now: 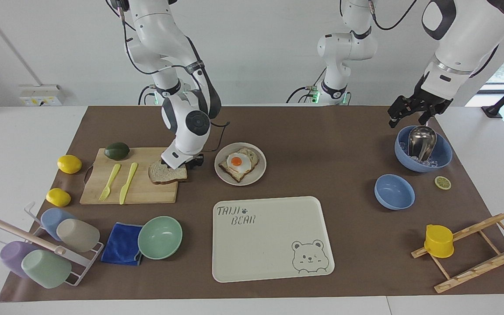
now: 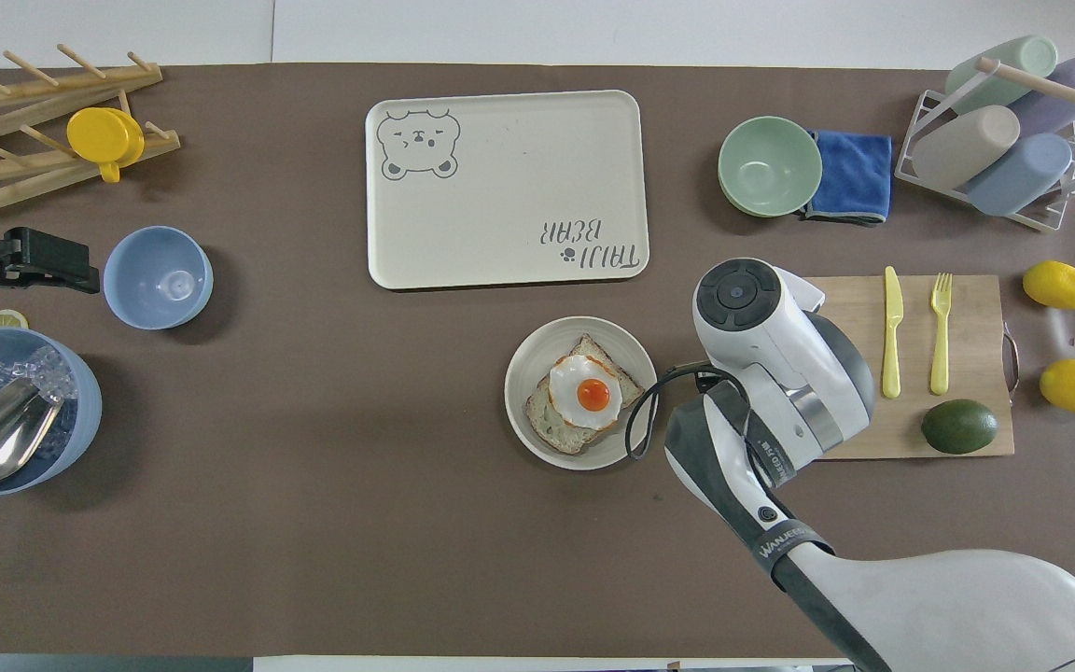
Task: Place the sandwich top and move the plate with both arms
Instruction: 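Carry the bread slice with the right gripper over the egg plate, then lower the bread slice onto the egg and open the right gripper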
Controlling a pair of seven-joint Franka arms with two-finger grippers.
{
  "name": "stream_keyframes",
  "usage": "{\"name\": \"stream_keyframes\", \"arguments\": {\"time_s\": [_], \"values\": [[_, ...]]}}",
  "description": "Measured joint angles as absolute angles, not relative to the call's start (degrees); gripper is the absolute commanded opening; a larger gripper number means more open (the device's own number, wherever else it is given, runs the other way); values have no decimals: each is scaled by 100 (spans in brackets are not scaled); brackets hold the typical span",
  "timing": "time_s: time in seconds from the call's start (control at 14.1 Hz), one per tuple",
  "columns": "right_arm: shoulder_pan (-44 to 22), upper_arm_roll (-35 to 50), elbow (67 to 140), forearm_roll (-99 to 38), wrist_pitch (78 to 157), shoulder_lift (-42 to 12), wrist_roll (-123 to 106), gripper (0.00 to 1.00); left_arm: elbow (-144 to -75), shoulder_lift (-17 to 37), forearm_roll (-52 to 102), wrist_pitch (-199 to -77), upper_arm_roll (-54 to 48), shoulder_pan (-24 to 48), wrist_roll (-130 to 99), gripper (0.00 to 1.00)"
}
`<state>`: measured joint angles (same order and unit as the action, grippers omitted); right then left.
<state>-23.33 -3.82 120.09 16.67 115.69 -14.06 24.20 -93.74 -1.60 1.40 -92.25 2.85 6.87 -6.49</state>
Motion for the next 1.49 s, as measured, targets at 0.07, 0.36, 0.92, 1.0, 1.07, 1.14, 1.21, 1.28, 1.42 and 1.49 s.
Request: {"name": "stream_keyframes", "arguments": {"time_s": [0.07,0.36,0.92,1.0,1.07,1.14,1.21,1.28,1.42,1.49], "values": [[-2318,-381,12011,1681,11569,-1404,2420,82,-9374,-160,140,-9225,285,687,-649,100],[-2306,-383,12025,1714,11568,-1384,2420,30,-9374,-160,140,-9225,280,687,-649,100],[-2485,-349,11792,1746,11162,-1274,2418,0,-9374,-160,140,-9225,280,686,-649,100],[-2597,-348,11570,1746,10871,-1282,2418,0,-9374,-160,140,-9225,280,686,-649,100],[-2756,-345,11301,1744,10547,-1298,2418,0,-9374,-160,140,-9225,280,685,-649,100],[-2946,-341,11011,1713,10242,-1321,2420,0,-9374,-160,140,-9225,282,684,-649,100],[-3139,-337,10744,1620,10009,-1352,2446,0,-9374,-160,140,-9225,284,679,-650,100],[-3305,-333,10529,1428,9890,-1394,2586,0,-9374,-160,140,-9223,285,669,-650,100],[-3467,-326,10272,1015,9910,-1510,3129,0,-9384,-160,140,-9220,287,640,-650,100],[-3489,-327,10218,905,9991,-1567,3335,0,-9397,-161,140,-9218,294,616,-650,100]]}}
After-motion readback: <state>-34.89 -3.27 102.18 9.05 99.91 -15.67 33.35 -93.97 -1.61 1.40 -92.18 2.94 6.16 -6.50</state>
